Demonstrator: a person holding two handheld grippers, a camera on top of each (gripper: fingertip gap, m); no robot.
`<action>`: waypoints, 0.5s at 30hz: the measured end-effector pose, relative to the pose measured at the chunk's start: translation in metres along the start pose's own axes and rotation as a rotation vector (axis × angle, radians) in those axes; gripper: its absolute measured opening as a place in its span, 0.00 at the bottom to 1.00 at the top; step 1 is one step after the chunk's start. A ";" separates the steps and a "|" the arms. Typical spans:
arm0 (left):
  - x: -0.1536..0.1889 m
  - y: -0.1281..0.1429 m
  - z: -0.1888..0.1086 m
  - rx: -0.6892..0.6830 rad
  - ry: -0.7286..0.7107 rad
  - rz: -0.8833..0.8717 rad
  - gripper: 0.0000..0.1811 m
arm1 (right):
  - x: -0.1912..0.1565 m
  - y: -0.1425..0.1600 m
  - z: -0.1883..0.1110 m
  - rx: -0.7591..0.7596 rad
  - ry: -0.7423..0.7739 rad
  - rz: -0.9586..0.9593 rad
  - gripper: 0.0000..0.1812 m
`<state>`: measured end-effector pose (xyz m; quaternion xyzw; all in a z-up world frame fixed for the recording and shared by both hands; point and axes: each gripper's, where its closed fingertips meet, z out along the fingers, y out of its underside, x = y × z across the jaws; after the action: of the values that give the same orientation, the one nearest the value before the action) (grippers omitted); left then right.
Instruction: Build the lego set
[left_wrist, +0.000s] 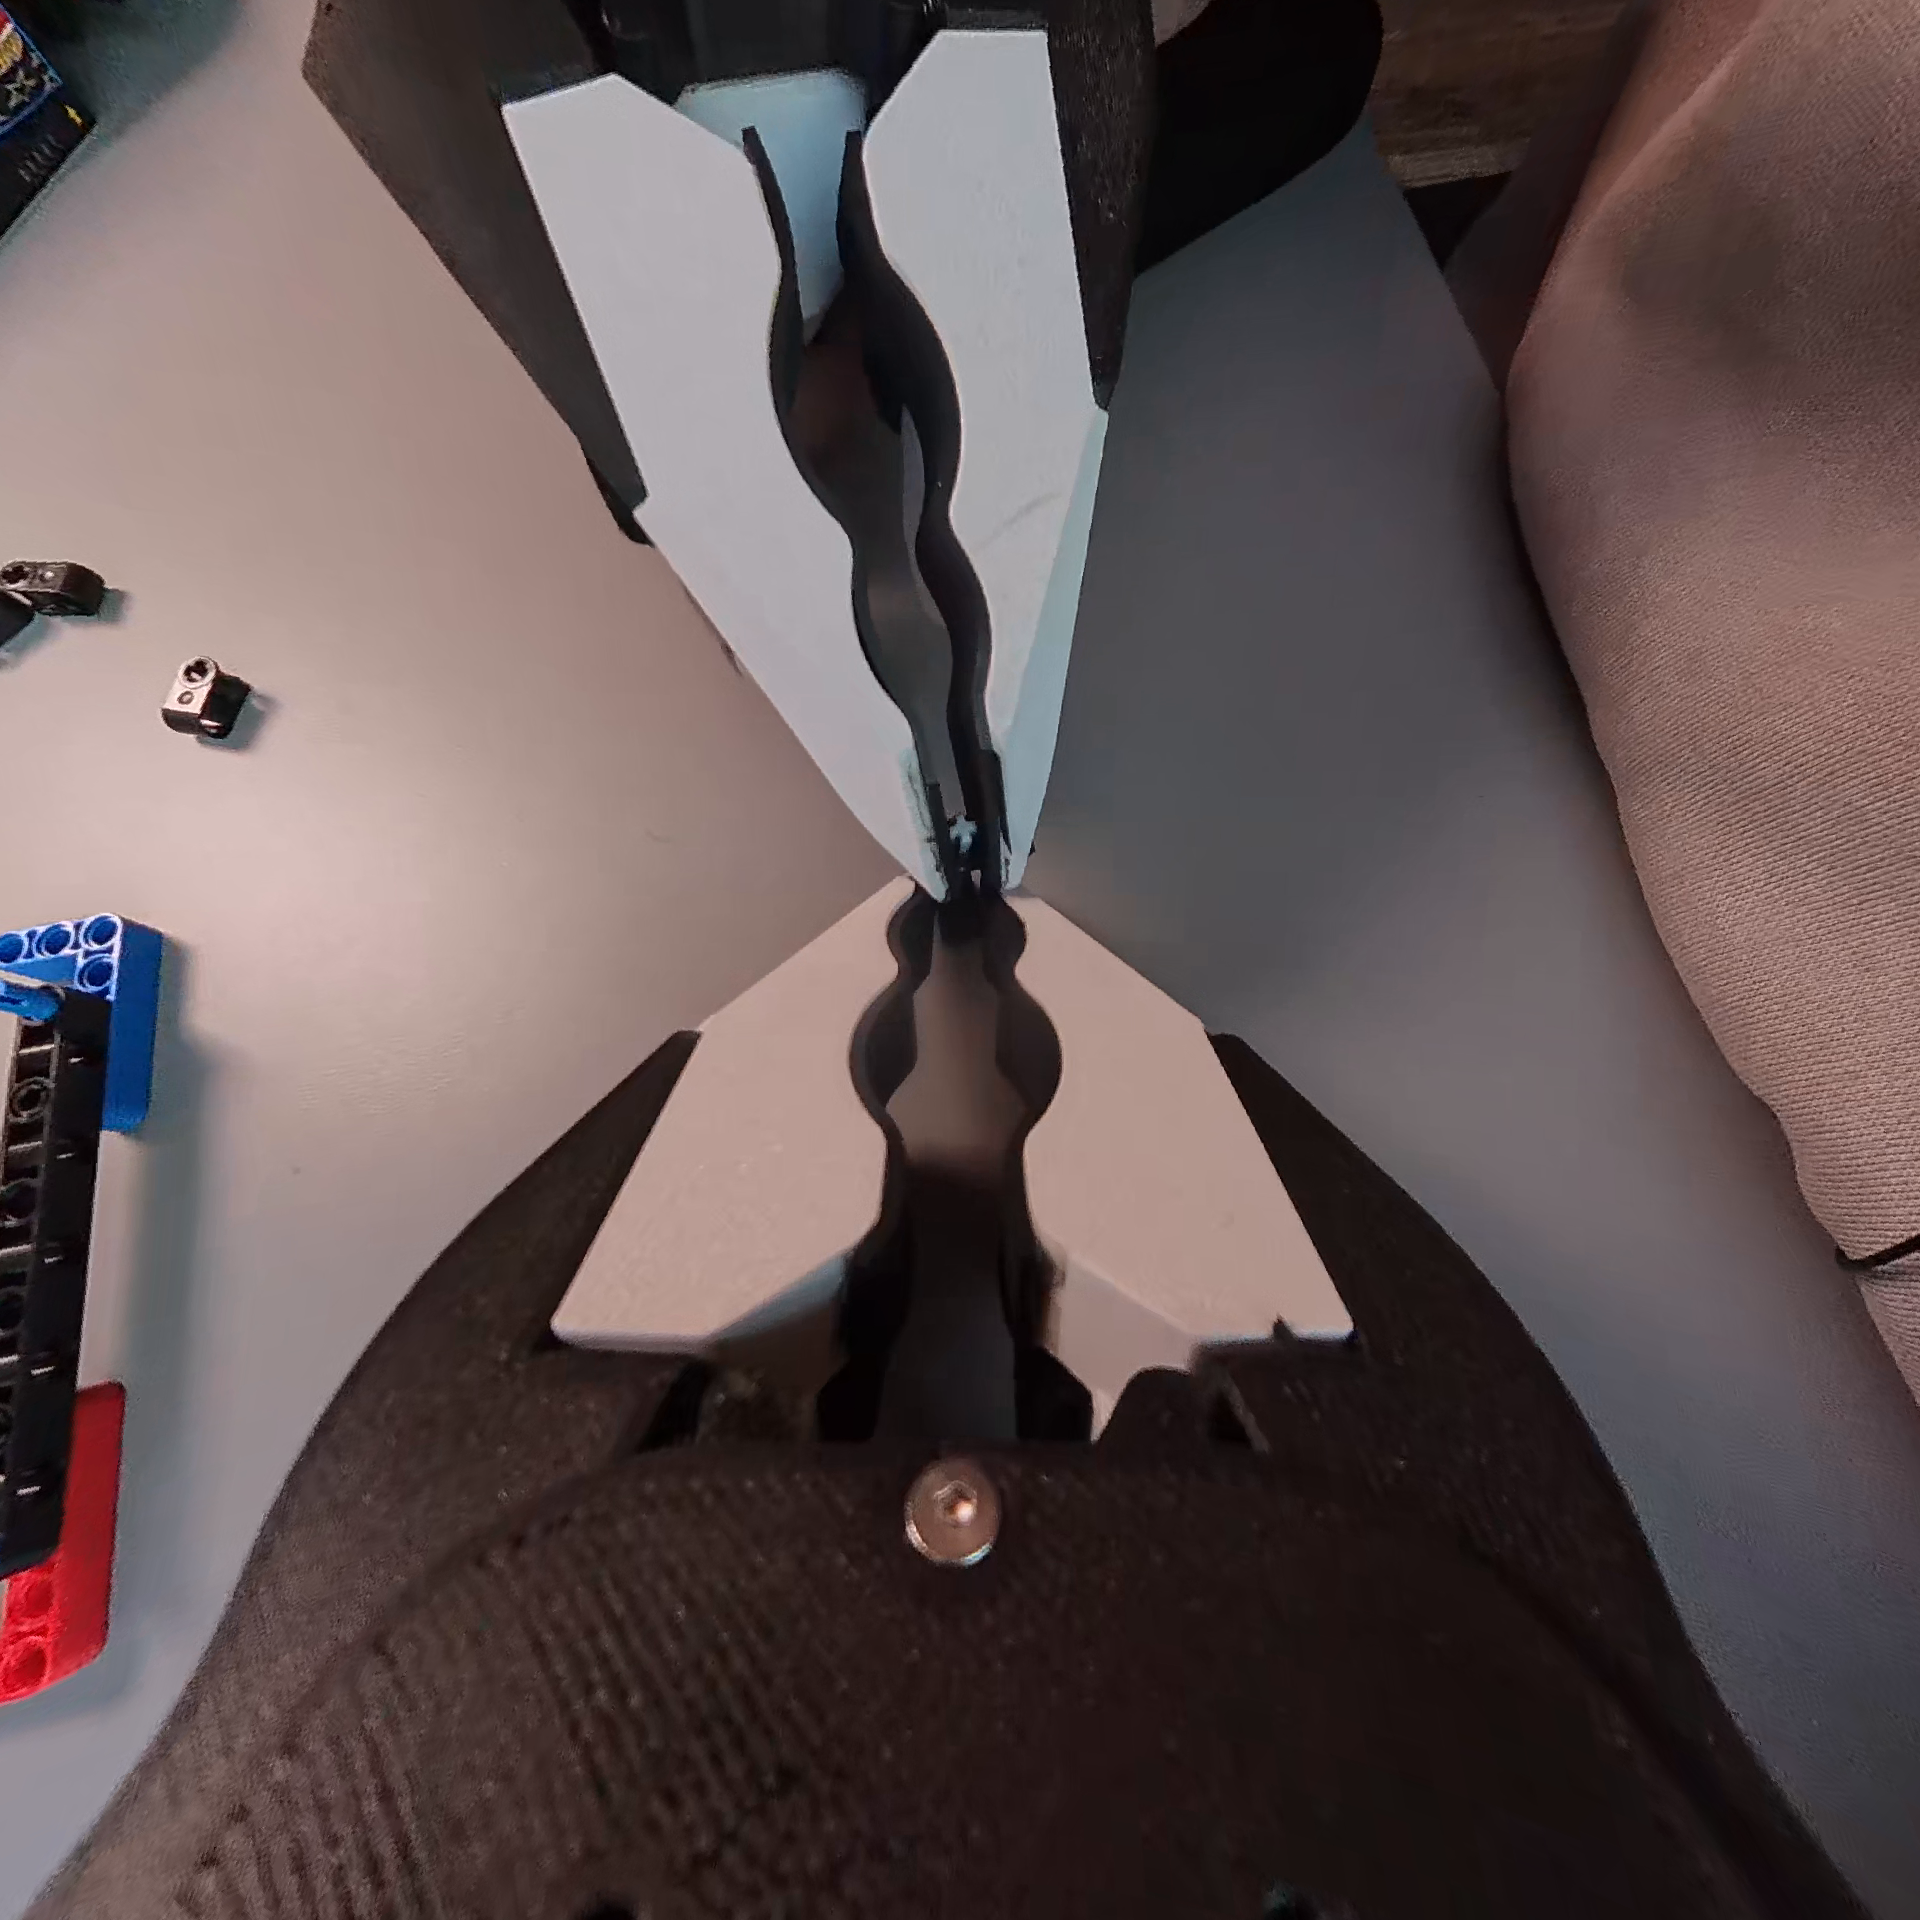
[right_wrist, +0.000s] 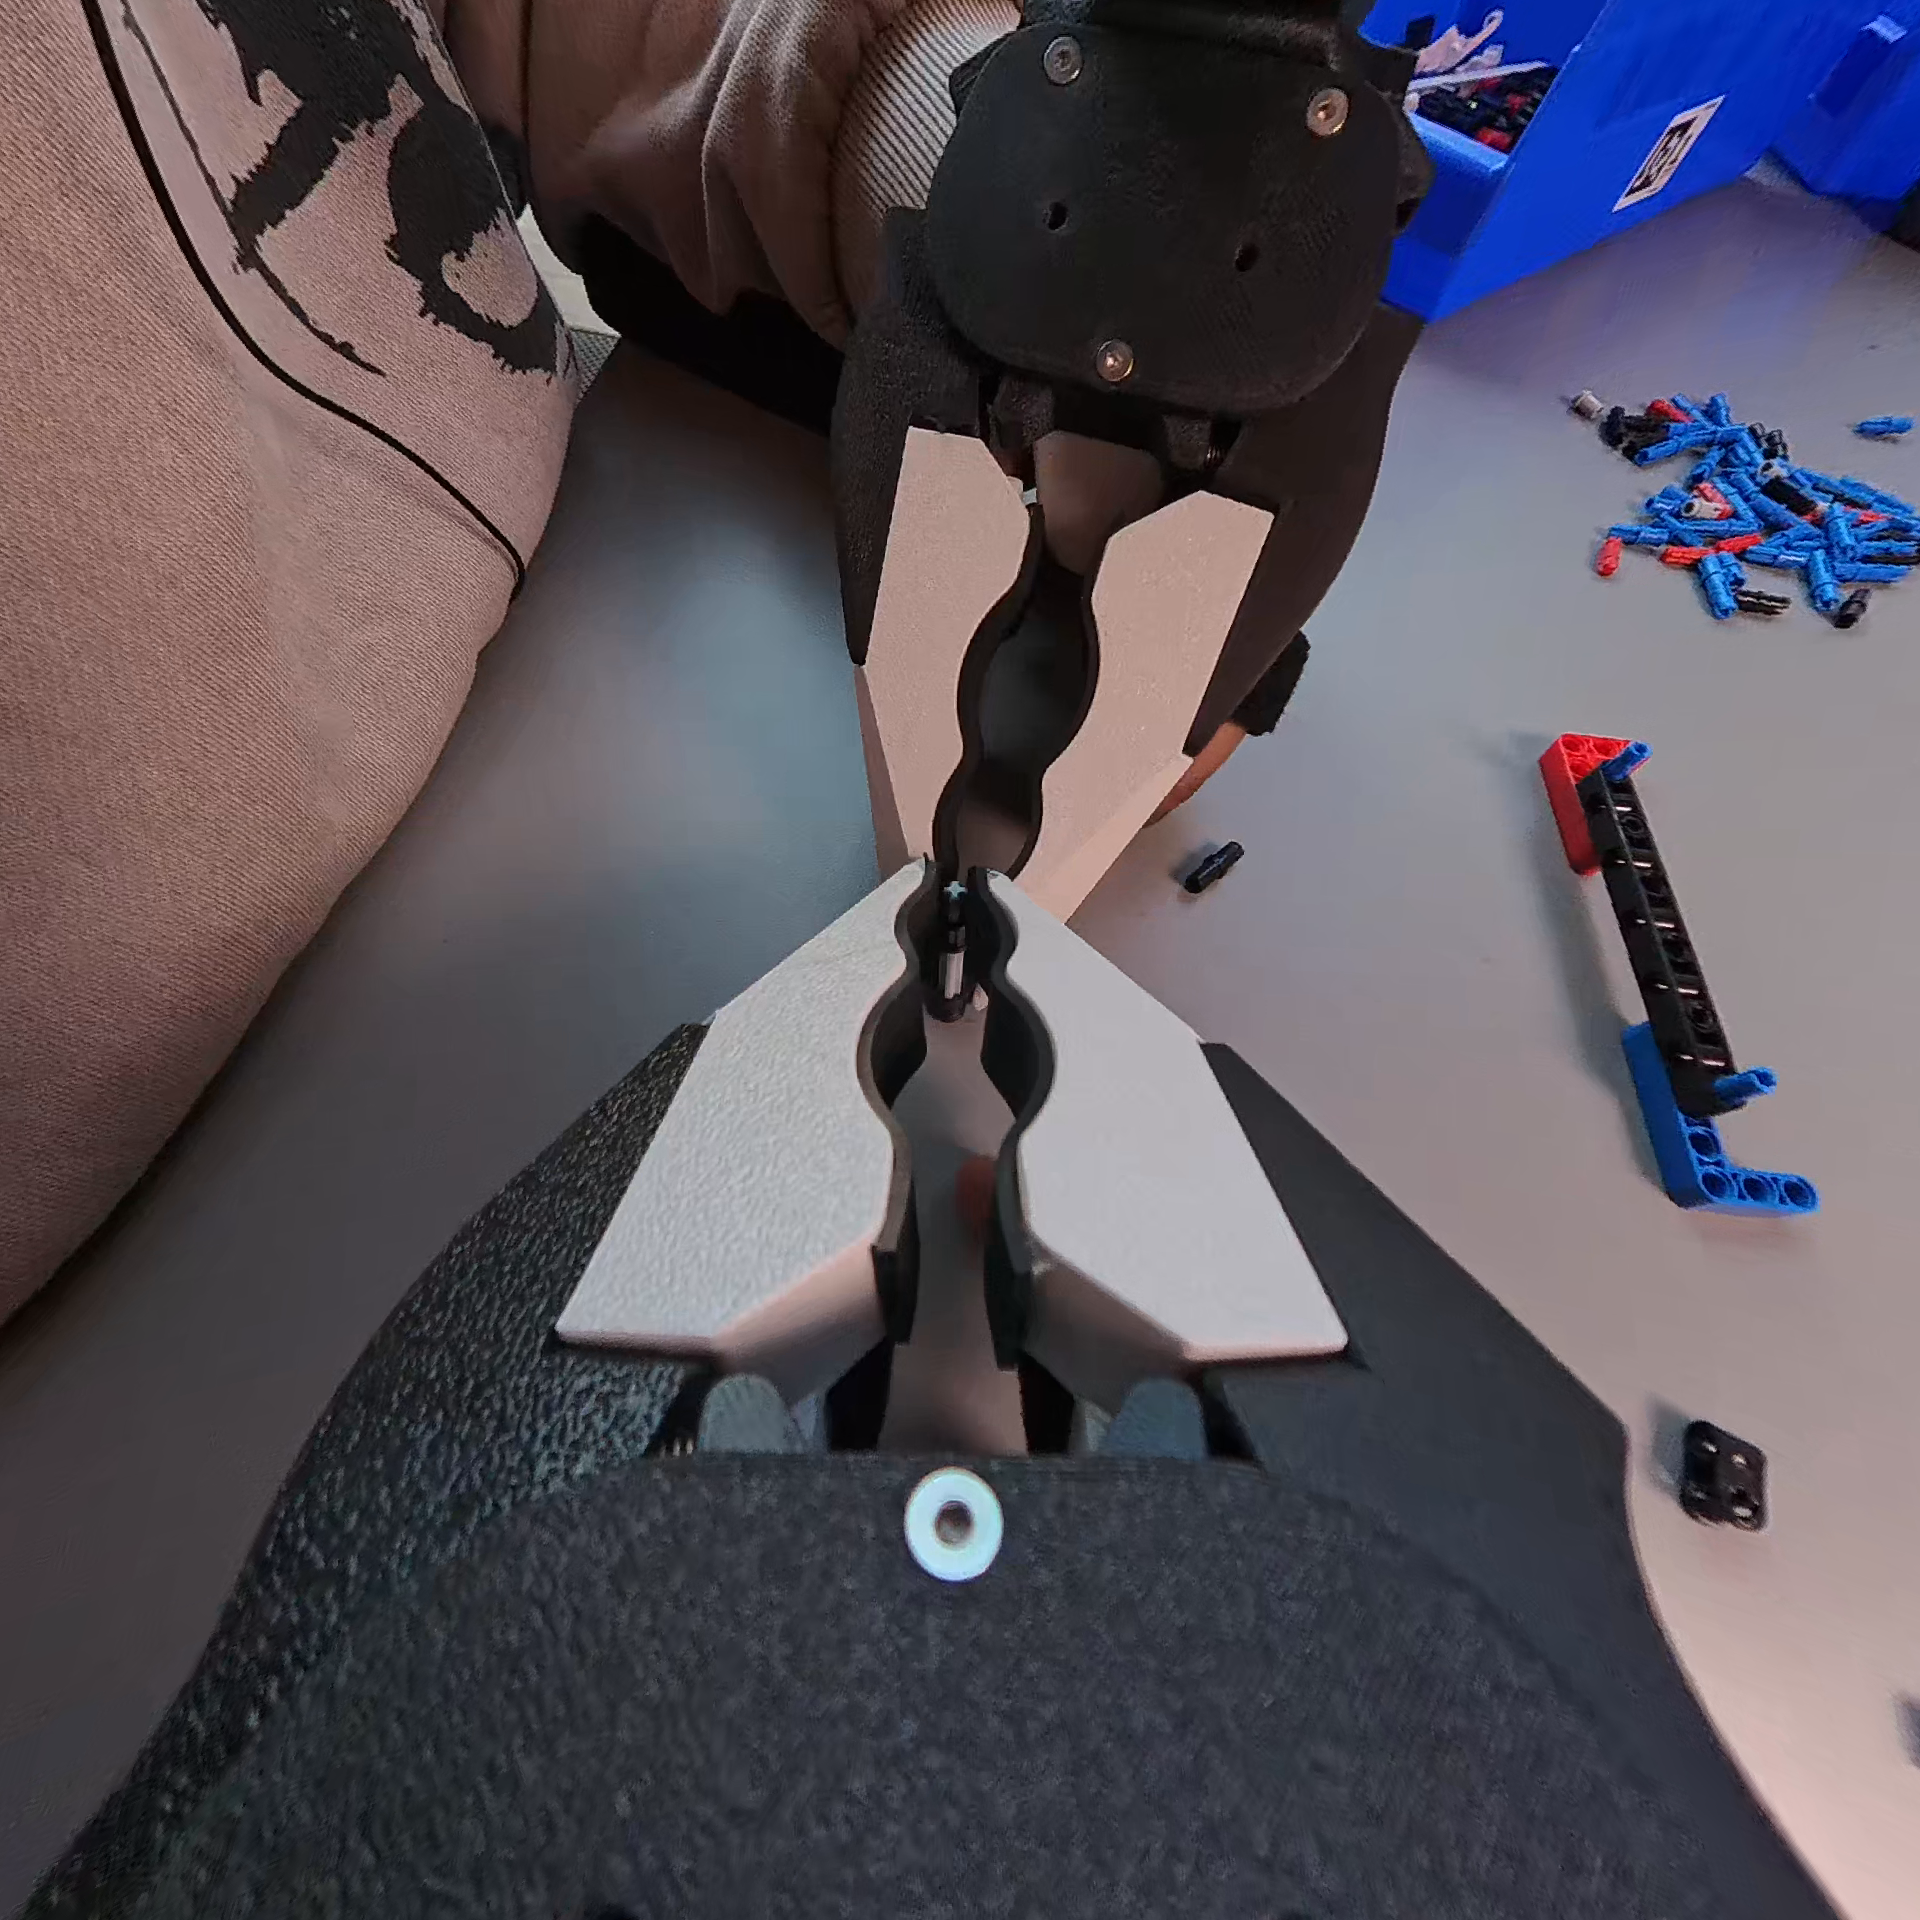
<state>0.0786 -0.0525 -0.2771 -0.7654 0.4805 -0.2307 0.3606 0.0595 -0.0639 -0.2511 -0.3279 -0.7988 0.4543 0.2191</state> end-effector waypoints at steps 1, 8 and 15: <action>0.000 0.000 0.000 0.000 0.002 0.004 0.04 | 0.000 0.000 0.000 0.000 -0.004 -0.007 0.02; -0.002 -0.001 0.001 -0.001 0.009 -0.002 0.04 | 0.003 -0.001 -0.003 -0.011 -0.022 0.024 0.01; -0.002 -0.001 0.002 -0.010 0.002 -0.022 0.03 | 0.004 -0.002 -0.012 -0.215 -0.003 -0.008 0.09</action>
<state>0.0796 -0.0499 -0.2771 -0.7722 0.4736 -0.2331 0.3536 0.0638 -0.0552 -0.2432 -0.3455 -0.8447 0.3656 0.1830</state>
